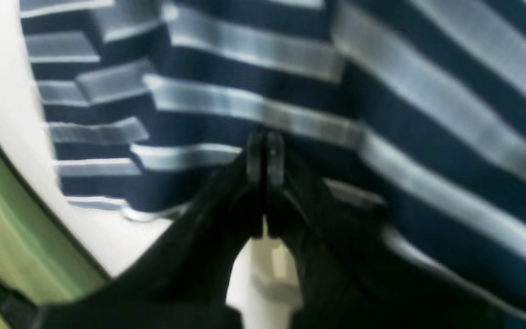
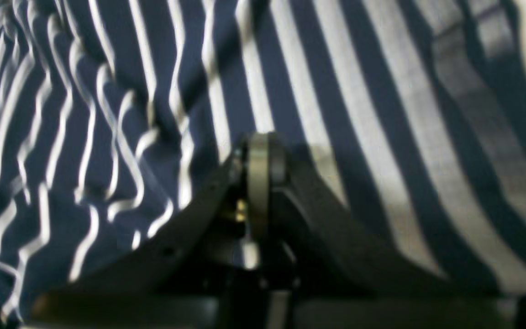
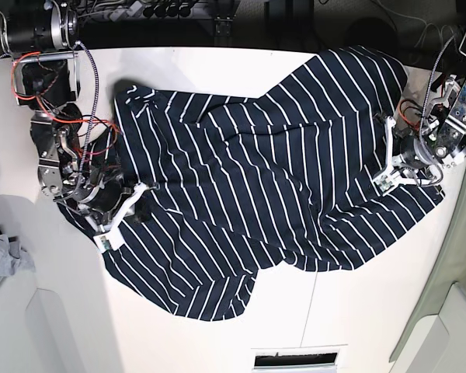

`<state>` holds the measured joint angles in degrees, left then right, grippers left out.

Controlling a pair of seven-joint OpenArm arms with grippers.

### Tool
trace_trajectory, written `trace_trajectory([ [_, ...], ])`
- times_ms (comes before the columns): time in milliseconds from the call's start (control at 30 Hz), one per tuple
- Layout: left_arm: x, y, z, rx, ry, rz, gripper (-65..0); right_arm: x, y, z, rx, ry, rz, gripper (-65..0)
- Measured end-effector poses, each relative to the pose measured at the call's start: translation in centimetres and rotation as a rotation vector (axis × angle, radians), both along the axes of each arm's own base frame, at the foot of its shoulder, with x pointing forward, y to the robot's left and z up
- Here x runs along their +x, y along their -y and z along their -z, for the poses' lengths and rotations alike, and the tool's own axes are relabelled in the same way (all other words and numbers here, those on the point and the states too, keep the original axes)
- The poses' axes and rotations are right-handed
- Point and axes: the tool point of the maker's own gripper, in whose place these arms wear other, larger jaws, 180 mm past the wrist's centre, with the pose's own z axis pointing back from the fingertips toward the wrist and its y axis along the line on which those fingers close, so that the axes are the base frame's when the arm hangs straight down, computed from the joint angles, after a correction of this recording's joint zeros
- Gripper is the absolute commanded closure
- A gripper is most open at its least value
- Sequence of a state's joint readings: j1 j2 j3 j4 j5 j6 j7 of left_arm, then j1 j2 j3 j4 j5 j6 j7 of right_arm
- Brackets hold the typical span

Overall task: Layout the t-shirt on the table in an organized manner, then fold the t-shirt properly
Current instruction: 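Drag the shirt edges apart with both grippers to spread it flat, then grasp the shirt's shoulder corners with both grippers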

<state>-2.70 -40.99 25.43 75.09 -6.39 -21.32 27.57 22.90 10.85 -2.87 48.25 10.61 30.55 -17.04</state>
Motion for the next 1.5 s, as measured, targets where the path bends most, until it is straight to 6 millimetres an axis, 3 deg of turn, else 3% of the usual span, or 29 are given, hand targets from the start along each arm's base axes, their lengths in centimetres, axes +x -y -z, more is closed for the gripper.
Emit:
trace_trajectory([
  [33,-0.6,-0.2,0.8,0.016,-0.035,0.022,0.0,-0.2,-0.3,0.4,0.001,0.007,-0.009,0.0],
  [133,0.2,-0.3,2.0,0.065,-0.033,0.021,0.0,-0.6,0.4,1.2,-0.030,0.013,-0.031,0.0],
  [300,3.7,-1.7,2.1,0.064,0.014,-0.070,0.0,-0.6,4.7,1.4,-0.077,0.014,0.013,0.0],
  [433,6.8,-2.7,0.8,0.045,0.038,-0.092,0.0,-0.6,7.8,1.2,-0.111,0.007,0.049,0.0],
  [533,9.6,-1.7,-0.8,0.052,0.070,-0.051,0.0,-0.8,9.3,1.3,-0.122,0.001,0.089,0.0],
  [733,13.8,3.6,-2.7,0.118,0.140,0.133,0.0,-0.7,12.4,1.1,-0.107,0.000,0.243,0.0],
  [800,14.4,4.0,-3.1,0.148,0.151,0.159,0.0,-0.7,12.9,0.9,-0.072,0.001,0.285,0.0],
  [867,14.5,3.1,-3.4,0.184,0.134,0.116,0.0,-0.7,13.1,0.7,-0.040,-0.003,0.315,0.0],
  [967,14.1,2.7,-4.3,0.069,0.114,0.020,0.0,-0.8,13.0,0.4,-0.004,-0.006,0.320,0.0],
  [1100,12.8,2.6,-7.5,-0.126,0.112,-0.030,0.0,-0.6,13.8,-0.9,0.022,0.023,0.331,0.0],
  [1167,10.6,2.3,-8.1,-0.210,0.072,-0.058,-7.4,0.1,14.6,-2.5,0.049,0.069,0.366,0.0],
  [1267,5.4,1.9,-7.6,-0.366,-0.054,-0.098,-16.9,0.4,15.6,-4.7,0.104,0.107,0.414,0.0],
  [1333,2.5,1.3,-7.8,-0.484,-0.095,-0.130,-16.9,-0.1,15.9,-5.3,0.117,0.112,0.425,0.0],
  [1500,-1.8,-2.1,-9.0,-0.706,-0.054,-0.355,-17.1,-1.7,15.9,-5.3,0.101,0.117,0.411,0.0],
])
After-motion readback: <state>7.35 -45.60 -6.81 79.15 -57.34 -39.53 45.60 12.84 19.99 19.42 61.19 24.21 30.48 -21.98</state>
